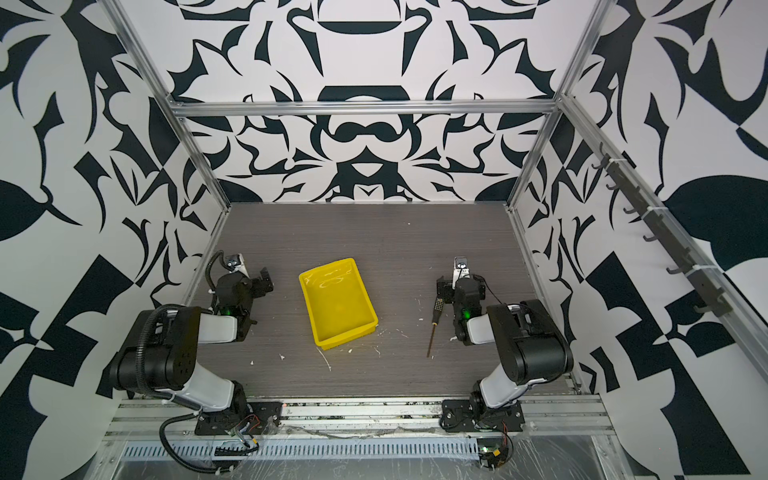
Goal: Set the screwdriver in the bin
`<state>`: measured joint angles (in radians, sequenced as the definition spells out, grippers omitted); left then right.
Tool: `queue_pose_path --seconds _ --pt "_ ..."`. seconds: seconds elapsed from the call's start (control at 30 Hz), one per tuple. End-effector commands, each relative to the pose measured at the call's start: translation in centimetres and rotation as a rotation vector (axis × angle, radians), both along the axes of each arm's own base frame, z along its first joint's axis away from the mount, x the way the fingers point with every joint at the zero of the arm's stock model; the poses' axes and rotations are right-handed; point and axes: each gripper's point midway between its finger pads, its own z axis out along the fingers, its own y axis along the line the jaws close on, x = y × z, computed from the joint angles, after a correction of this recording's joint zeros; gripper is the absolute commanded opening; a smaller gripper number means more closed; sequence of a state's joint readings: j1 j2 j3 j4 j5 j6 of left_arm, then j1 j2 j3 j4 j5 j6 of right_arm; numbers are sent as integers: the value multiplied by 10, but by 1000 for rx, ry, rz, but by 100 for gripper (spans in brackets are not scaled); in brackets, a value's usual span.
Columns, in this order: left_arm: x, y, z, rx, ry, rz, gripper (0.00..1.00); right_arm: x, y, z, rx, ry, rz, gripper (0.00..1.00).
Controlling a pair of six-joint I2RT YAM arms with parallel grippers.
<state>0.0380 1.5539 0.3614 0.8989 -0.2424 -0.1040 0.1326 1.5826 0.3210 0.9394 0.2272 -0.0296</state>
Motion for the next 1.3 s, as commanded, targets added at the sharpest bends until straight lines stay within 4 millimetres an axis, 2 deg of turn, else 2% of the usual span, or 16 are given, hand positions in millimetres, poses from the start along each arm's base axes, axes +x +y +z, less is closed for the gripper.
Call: queue_pose_path --seconds 0.0,0.13,0.3,0.4,0.5,0.57,0.63,0.7,0.77,0.83,0.87,1.0,1.1,1.2,1.27 --pt "5 -2 8 -1 -24 -9 99 6 1 18 3 -60 5 100" --pt "3 -5 9 -7 -34 -22 99 6 1 18 4 -59 5 100" --pt "-9 -33 22 7 -114 -186 99 6 1 18 4 -60 3 100" --pt "-16 -35 43 3 -150 -182 99 6 0 19 7 -66 -2 100" --pt "-24 -38 71 -121 -26 -145 99 4 -3 20 10 -76 -24 100" --pt "-33 -43 94 -154 72 -140 99 4 -4 23 10 -84 -33 100" --pt "-46 -49 108 -196 124 -126 99 2 -5 25 10 -89 -39 100" --pt "-63 -57 104 -290 193 -129 99 1 -7 28 8 -98 -51 100" --pt "-76 -67 88 -404 246 -127 99 0 -9 30 6 -105 -63 100" --pt "-82 -89 65 -460 257 -248 99 -3 -9 34 1 -117 -73 100" --pt "-80 -91 57 -494 240 -247 99 -4 -9 36 -5 -123 -77 100" --pt "-85 -94 53 -522 294 -251 99 -12 -5 47 -43 -161 -93 100" --pt "-88 -80 42 -532 327 -139 99 -19 -5 59 -77 -174 -130 100" --pt "-90 -80 43 -527 341 -136 99 -24 -3 82 -116 -142 -160 100" --pt "-92 -82 45 -536 324 -148 99 -33 -8 95 -74 -69 -209 100"
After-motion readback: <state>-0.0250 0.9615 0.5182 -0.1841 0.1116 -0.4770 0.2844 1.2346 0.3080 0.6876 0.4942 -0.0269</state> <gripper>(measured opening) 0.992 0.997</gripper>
